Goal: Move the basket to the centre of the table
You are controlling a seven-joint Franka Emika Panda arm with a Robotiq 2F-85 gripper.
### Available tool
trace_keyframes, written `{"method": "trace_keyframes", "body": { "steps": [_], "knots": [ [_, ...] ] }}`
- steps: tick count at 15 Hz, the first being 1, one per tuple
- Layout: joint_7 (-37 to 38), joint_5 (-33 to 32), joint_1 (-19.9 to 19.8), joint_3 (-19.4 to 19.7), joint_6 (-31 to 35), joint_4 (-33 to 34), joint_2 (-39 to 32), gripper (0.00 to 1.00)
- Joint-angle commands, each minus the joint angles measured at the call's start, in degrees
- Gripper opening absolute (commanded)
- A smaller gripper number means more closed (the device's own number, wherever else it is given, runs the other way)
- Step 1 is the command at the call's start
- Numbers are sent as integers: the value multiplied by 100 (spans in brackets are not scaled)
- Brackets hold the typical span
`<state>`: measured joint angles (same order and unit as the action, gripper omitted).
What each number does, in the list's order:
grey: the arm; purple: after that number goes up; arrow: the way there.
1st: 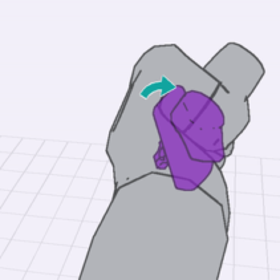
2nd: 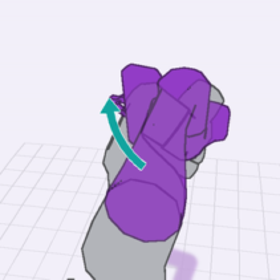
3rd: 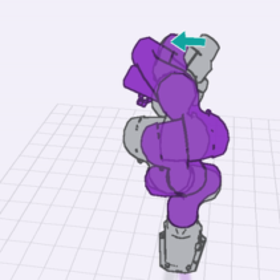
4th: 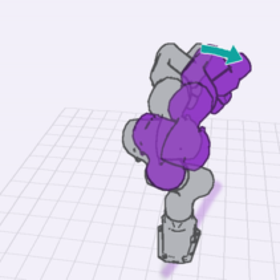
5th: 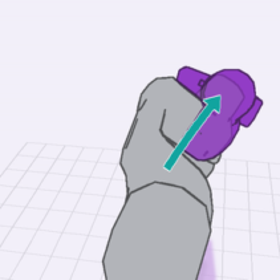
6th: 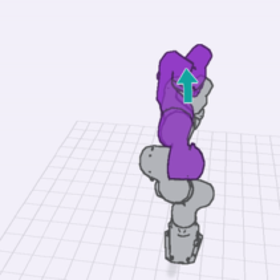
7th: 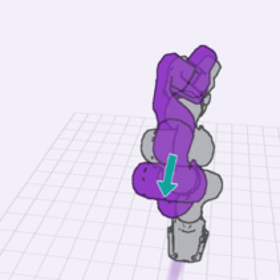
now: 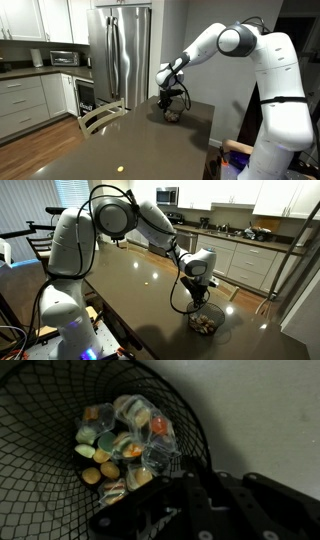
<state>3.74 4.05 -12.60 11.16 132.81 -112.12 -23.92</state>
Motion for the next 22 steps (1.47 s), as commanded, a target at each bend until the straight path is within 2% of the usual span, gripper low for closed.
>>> {"method": "trace_keyframes", "body": {
  "steps": [1, 8, 13, 17, 22],
  "knots": [
    [42, 2, -9, -15, -117, 97, 49, 4],
    [124, -299, 259, -21, 0, -159, 569, 4],
    [158, -814, 705, -143, 119, -519, 1061, 4],
    [97, -1348, 1077, -420, 280, -1080, 1497, 4],
    [-48, -1597, 1493, -956, 563, -1839, 1933, 4]
  ]
}}
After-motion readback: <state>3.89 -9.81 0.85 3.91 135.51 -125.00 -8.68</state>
